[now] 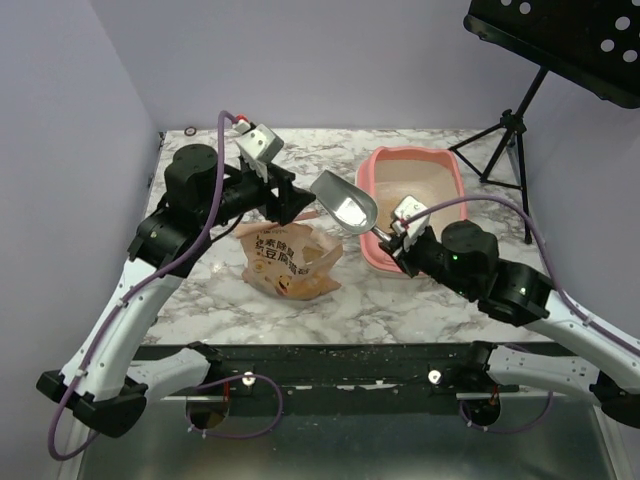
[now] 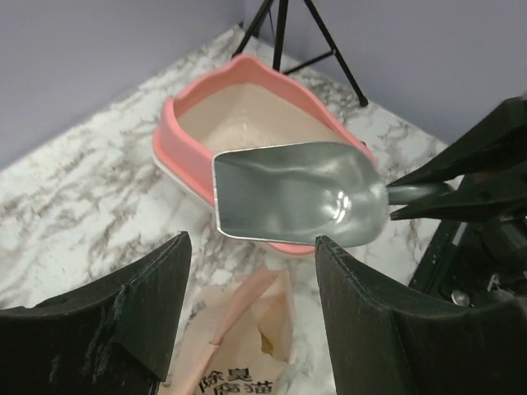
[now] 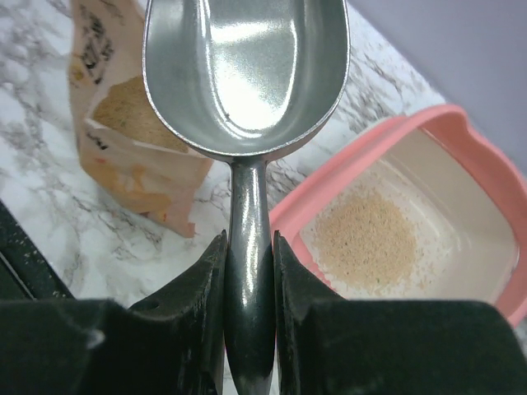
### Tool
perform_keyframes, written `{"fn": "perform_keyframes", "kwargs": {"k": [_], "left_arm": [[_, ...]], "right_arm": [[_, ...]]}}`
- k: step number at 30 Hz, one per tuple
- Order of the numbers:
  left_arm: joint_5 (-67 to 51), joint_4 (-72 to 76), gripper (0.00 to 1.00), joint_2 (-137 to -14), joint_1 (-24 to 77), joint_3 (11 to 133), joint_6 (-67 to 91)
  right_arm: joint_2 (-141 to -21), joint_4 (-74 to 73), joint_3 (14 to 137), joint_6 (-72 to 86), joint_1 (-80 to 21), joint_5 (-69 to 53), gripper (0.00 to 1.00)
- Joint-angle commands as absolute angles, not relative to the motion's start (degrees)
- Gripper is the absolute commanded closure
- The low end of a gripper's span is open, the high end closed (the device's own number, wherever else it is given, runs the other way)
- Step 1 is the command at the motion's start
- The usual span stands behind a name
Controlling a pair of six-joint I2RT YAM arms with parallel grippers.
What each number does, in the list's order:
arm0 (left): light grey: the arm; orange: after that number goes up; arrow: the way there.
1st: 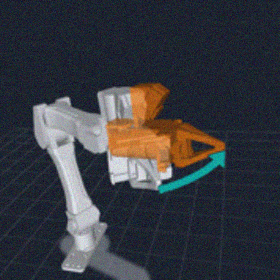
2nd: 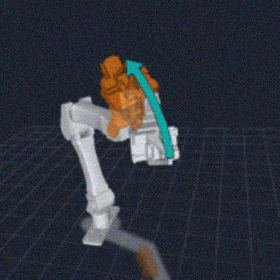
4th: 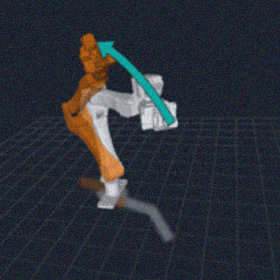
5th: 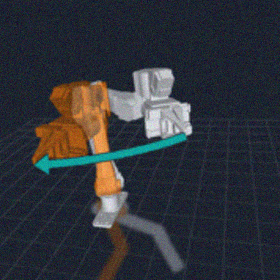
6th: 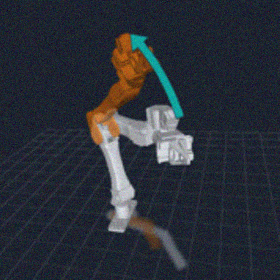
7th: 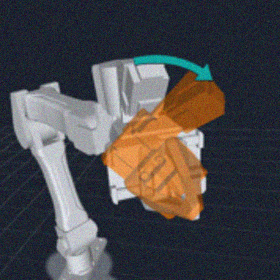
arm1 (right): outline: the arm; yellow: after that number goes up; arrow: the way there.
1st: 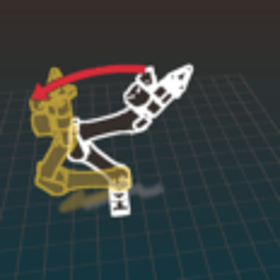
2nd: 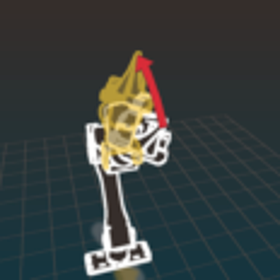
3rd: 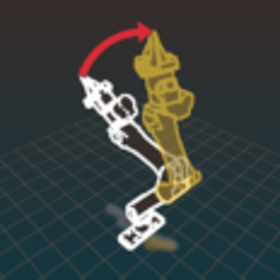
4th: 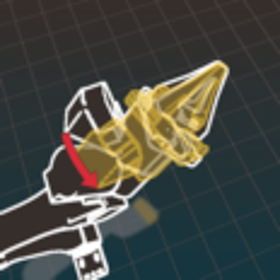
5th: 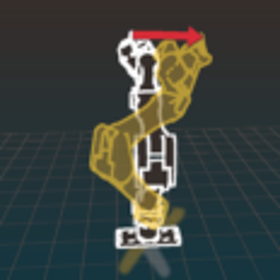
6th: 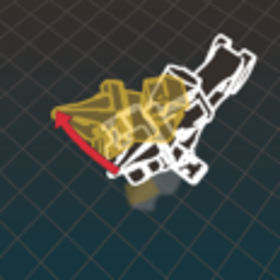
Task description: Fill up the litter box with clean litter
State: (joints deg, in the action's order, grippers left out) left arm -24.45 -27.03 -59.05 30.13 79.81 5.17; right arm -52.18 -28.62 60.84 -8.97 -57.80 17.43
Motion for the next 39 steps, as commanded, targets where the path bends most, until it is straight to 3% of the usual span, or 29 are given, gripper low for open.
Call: {"fn": "perform_keyframes", "kwargs": {"k": [1, 12, 16, 33, 36, 39], "left_arm": [[-26.28, -34.53, 0.30, -63.36, 30.32, 84.46, 10.98], [-29.96, -36.04, 0.29, -65.65, 30.15, 85.69, 14.68], [-32.69, -36.91, 0.39, -66.44, 30.15, 85.69, 14.68], [-34.63, -37.79, 0.39, -66.09, 29.62, 83.32, 14.50], [-35.59, -37.00, 0.50, -66.53, 29.62, 82.97, 15.11], [-36.56, -36.74, 0.71, -67.23, 29.62, 83.06, 15.21]], "right_arm": [[-46.94, -28.39, 60.82, -16.52, -59.15, 6.61, 1.00], [-47.99, -31.20, 63.19, -21.00, -60.56, 5.80, 1.00], [-47.99, -30.59, 63.37, -21.18, -60.82, 7.38, 0.99], [-46.14, -28.21, 62.75, -21.36, -61.35, 8.53, 1.00], [-45.79, -26.81, 62.14, -21.09, -61.52, 7.74, 1.00], [-45.97, -25.93, 62.05, -21.01, -61.61, 7.47, 1.00]]}}
